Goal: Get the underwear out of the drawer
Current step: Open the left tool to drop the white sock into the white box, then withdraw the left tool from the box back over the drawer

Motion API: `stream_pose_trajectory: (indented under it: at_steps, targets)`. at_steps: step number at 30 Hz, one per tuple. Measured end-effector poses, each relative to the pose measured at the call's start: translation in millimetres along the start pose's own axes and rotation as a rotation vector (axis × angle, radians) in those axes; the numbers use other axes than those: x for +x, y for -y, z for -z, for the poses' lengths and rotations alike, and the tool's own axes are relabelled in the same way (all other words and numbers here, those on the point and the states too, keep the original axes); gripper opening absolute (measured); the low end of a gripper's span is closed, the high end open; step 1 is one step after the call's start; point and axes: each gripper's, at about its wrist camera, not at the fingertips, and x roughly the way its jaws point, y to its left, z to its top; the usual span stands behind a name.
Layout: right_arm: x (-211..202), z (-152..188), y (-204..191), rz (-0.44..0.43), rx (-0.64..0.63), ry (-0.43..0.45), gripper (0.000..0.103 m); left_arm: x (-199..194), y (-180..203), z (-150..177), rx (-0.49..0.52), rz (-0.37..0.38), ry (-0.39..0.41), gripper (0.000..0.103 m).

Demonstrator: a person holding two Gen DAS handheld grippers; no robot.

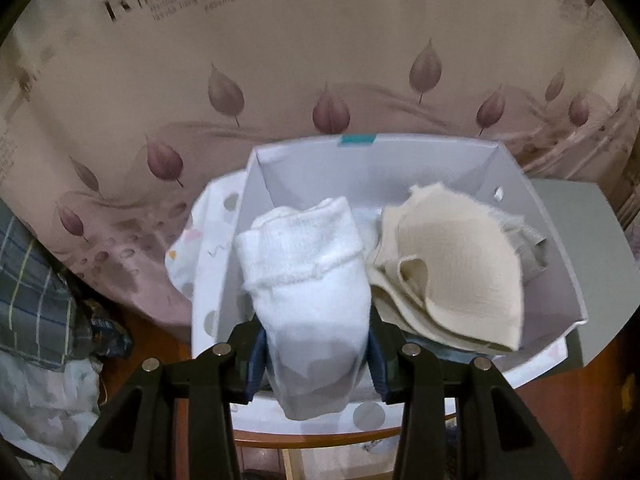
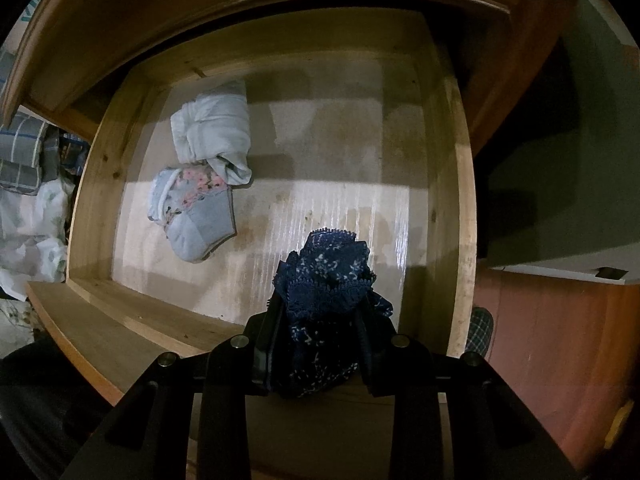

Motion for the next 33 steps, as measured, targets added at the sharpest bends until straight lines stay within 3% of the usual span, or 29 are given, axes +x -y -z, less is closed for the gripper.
stream_pose_trajectory:
  at_steps: [7,14,20,28,33]
  targets:
    - [0.0,-0.6,0.6,-0.005,0.003,-0.004,0.029,33.6,1.5,10.7,-0.003,-0.023,-0.054,0.045]
    - [-0.3,-0.5,0.2,-0.008,0.005,-0.005,0.029,37.2,-2.1,14.5,-0.009,-0.015,-0.085,0.052]
    - [-0.5,-0.7,0.9,-0.008,0.006,-0.005,0.029,10.8,-0.8,13.4,0.008,-0.045,-0.008,0.065]
    - [-0.9,0.2,1.3,-0.006,0.002,-0.003,0.029,-32.5,1.9,16.1,0.027,-0.071,0.082,0.065]
    - [-0.7,0.3,0.8,-0.003,0.002,-0.003,0.029,-53.7,5.2,37.5,0.060,-0.102,0.122,0.065]
